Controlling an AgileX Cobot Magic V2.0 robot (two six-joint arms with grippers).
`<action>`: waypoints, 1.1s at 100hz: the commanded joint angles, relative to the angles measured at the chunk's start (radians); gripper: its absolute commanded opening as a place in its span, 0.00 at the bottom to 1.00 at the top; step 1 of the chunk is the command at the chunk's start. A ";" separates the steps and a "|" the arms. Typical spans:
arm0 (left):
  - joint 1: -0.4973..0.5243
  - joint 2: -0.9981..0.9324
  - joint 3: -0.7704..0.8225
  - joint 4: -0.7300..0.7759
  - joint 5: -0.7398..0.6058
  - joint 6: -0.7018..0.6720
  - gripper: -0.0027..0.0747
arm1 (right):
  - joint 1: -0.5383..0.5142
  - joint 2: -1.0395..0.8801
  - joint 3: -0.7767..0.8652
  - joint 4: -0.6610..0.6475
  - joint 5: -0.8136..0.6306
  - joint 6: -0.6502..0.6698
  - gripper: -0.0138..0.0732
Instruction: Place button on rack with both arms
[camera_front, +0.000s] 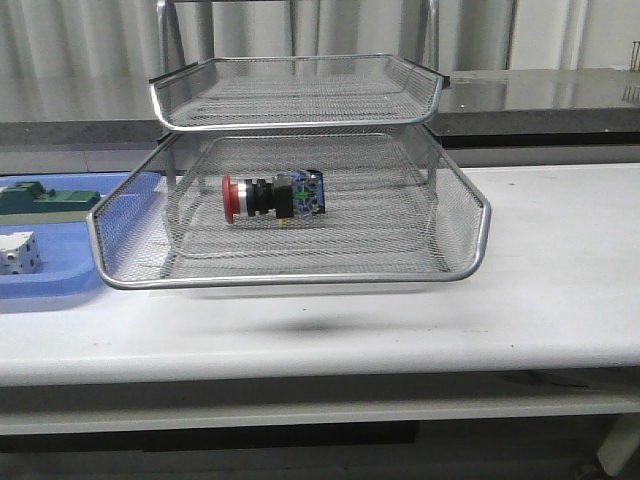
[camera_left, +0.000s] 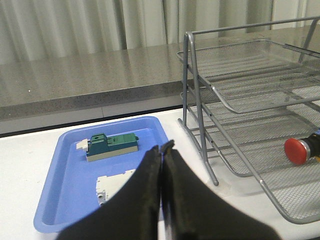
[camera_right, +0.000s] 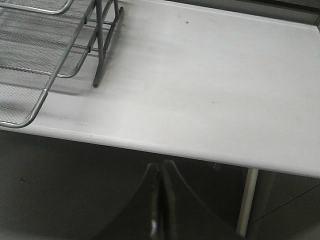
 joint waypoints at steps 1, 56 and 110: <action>0.003 0.010 -0.031 -0.009 -0.088 -0.010 0.01 | 0.001 0.006 -0.034 0.002 -0.069 0.002 0.08; 0.003 0.010 -0.031 -0.009 -0.088 -0.010 0.01 | 0.001 0.055 -0.034 0.117 -0.133 0.003 0.08; 0.003 0.010 -0.031 -0.009 -0.088 -0.010 0.01 | 0.020 0.594 -0.034 0.685 -0.215 -0.211 0.08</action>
